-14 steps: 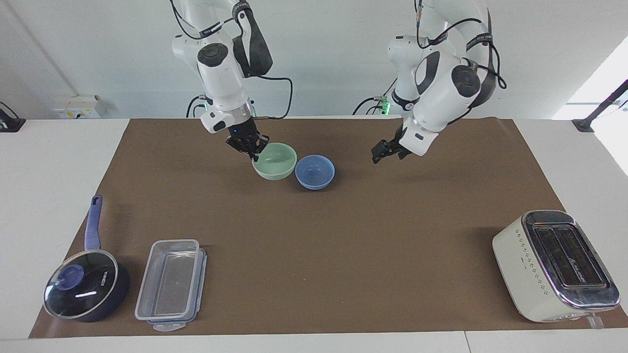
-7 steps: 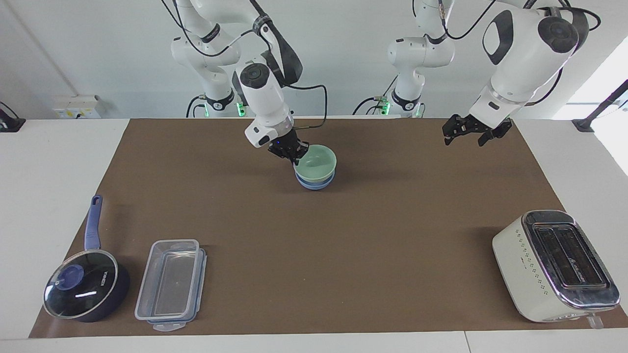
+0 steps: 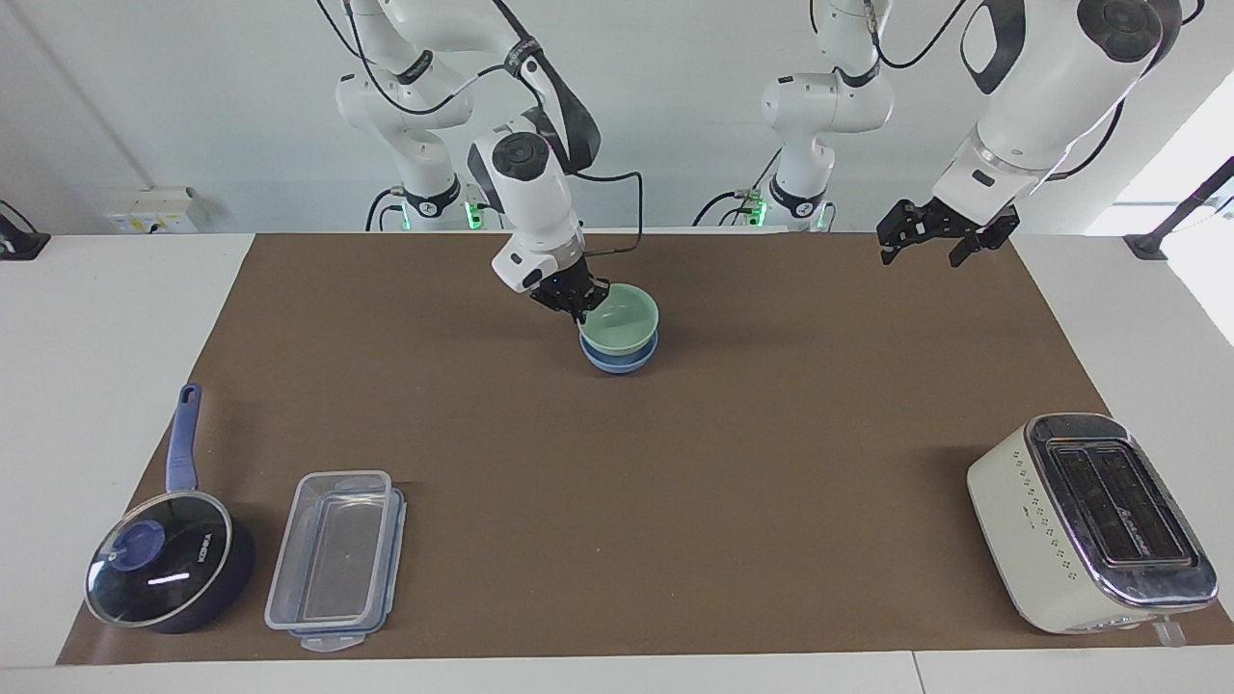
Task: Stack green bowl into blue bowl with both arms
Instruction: 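Lower the green bowl into the blue bowl and open the right gripper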
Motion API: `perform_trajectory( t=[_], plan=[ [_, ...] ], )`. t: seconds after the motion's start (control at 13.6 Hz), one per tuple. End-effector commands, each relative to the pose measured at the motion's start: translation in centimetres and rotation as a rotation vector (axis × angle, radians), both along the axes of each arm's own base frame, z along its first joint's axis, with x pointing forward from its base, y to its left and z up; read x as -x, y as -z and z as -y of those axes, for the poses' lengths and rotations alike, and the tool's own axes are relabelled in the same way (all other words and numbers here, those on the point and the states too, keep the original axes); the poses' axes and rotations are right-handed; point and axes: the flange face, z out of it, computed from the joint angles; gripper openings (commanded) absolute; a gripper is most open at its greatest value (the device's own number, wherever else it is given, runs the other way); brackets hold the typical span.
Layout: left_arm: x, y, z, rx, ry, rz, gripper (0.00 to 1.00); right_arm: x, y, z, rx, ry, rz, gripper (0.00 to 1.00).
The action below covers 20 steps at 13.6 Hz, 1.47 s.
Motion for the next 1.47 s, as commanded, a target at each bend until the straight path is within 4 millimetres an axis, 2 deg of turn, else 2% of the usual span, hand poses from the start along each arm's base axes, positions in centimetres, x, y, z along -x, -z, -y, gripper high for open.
perform_trajectory(
  t=[0.0,0.37,0.51,1.17,1.25,1.32,1.39],
  plan=[
    [0.9,-0.1,-0.8,-0.026,0.02,0.015,1.0,0.0,0.5,0.4,0.003,-0.031,0.035,0.0],
    [0.7,-0.3,-1.0,-0.024,0.024,0.02,1.0,0.1,1.6,0.2,-0.015,-0.04,0.065,0.0],
    [0.7,-0.3,-0.9,-0.024,0.024,0.023,1.0,0.6,1.6,-0.6,-0.016,-0.057,0.063,0.0],
    [0.8,-1.0,-1.2,-0.023,0.015,0.032,1.0,0.8,1.6,-0.6,-0.009,-0.064,0.054,0.0],
    [0.8,-1.3,-1.6,-0.024,0.01,0.036,1.0,0.9,1.7,-0.6,-0.006,-0.063,0.048,0.17],
    [0.7,-1.2,-1.9,-0.023,0.009,0.036,1.0,0.8,1.4,-0.7,-0.004,-0.06,0.04,0.99],
    [0.7,-1.4,-1.8,-0.023,0.01,0.039,1.0,0.6,1.0,-0.7,-0.005,-0.06,0.044,1.0]
  ],
)
